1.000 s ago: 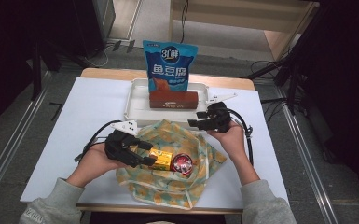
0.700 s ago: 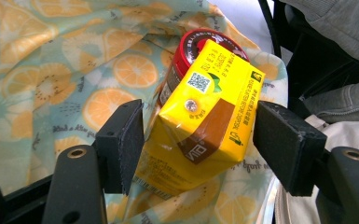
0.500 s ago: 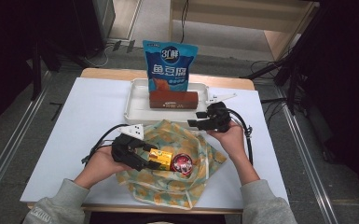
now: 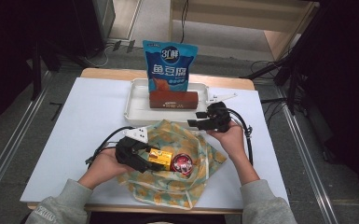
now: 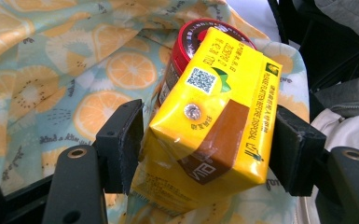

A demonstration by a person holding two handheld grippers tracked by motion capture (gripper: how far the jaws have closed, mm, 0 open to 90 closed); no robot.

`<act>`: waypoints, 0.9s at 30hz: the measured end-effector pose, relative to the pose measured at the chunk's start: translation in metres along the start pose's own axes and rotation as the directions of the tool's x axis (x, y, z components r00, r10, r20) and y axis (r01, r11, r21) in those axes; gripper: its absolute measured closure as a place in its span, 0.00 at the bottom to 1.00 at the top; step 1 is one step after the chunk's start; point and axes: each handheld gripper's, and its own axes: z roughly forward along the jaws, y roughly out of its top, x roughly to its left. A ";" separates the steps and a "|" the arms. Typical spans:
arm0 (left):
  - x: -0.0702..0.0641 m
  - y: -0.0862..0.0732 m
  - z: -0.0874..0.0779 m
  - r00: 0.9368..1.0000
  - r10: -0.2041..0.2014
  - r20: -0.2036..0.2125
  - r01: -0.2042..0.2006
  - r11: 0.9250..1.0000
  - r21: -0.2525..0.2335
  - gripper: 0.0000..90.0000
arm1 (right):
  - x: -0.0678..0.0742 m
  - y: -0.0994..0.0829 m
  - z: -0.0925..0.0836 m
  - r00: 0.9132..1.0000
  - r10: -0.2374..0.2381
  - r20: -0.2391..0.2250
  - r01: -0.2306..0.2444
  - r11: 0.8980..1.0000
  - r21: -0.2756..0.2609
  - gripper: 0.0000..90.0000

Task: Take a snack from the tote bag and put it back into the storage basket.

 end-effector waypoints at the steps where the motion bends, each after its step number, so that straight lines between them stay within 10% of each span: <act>1: 0.000 0.000 0.001 1.000 0.002 -0.001 -0.002 1.000 0.002 0.38 | 0.000 0.000 0.000 1.000 0.000 0.000 0.000 1.000 0.001 0.48; 13: 0.000 0.001 0.003 0.999 0.031 -0.017 -0.030 0.999 0.021 0.47 | 0.001 0.000 0.001 1.000 -0.003 -0.004 0.003 1.000 -0.003 0.48; 27: 0.005 0.004 -0.006 0.997 -0.024 -0.073 0.025 1.000 0.010 0.55 | 0.001 0.000 0.002 1.000 -0.007 -0.007 0.007 1.000 0.001 0.48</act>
